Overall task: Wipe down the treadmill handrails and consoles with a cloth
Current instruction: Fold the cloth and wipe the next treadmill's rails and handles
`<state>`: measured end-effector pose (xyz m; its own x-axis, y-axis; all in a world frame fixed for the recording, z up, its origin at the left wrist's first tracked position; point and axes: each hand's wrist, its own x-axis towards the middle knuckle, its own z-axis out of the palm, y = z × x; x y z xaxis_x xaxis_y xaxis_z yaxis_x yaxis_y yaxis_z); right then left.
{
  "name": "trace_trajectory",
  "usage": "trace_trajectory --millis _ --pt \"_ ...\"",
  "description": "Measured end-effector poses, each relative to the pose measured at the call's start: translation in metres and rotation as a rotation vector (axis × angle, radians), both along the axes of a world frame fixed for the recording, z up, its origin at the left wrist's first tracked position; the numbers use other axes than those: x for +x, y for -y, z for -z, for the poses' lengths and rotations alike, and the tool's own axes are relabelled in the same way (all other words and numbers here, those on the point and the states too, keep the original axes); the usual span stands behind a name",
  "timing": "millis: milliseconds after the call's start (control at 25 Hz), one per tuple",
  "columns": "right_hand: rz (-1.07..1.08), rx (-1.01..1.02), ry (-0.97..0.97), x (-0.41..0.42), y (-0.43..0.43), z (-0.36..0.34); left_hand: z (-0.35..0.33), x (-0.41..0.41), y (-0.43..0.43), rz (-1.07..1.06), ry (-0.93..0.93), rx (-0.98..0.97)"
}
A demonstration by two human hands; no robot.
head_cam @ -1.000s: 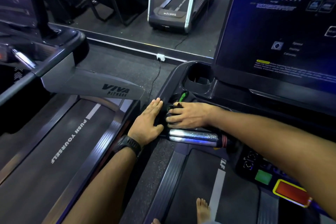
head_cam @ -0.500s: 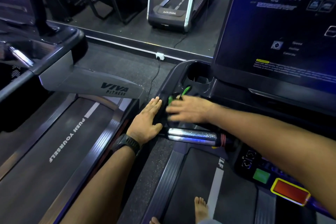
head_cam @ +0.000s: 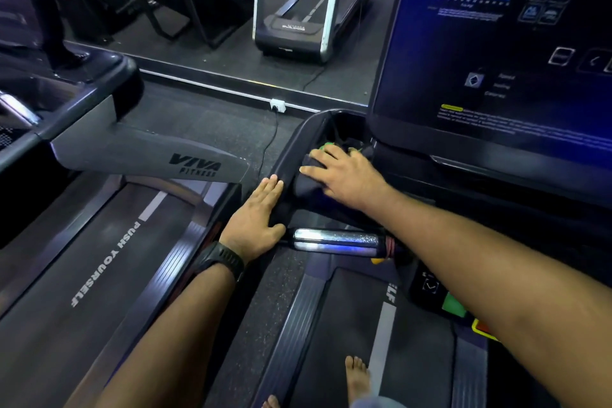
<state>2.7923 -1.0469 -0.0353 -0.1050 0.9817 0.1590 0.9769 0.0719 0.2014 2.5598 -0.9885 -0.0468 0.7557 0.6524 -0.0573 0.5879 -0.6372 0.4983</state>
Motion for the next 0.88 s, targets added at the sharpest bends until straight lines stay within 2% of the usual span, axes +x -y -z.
trace_trajectory --millis 200,360,400,520,880 --pt "0.362 -0.077 -0.188 -0.049 0.001 -0.010 -0.003 -0.005 0.005 0.020 -0.008 -0.005" --pt "0.567 -0.348 -0.359 -0.078 0.011 -0.025 -0.002 -0.014 0.011 0.035 0.000 0.007" --pt "0.623 -0.349 -0.374 -0.087 0.017 -0.030 -0.002 -0.015 0.012 0.039 0.005 -0.002" --pt "0.682 -0.158 -0.320 -0.118 0.035 -0.044 -0.002 -0.016 0.011 0.041 0.034 -0.027" --pt "0.701 -0.038 -0.082 -0.190 0.061 0.016 0.000 -0.029 0.013 0.067 0.097 -0.042"
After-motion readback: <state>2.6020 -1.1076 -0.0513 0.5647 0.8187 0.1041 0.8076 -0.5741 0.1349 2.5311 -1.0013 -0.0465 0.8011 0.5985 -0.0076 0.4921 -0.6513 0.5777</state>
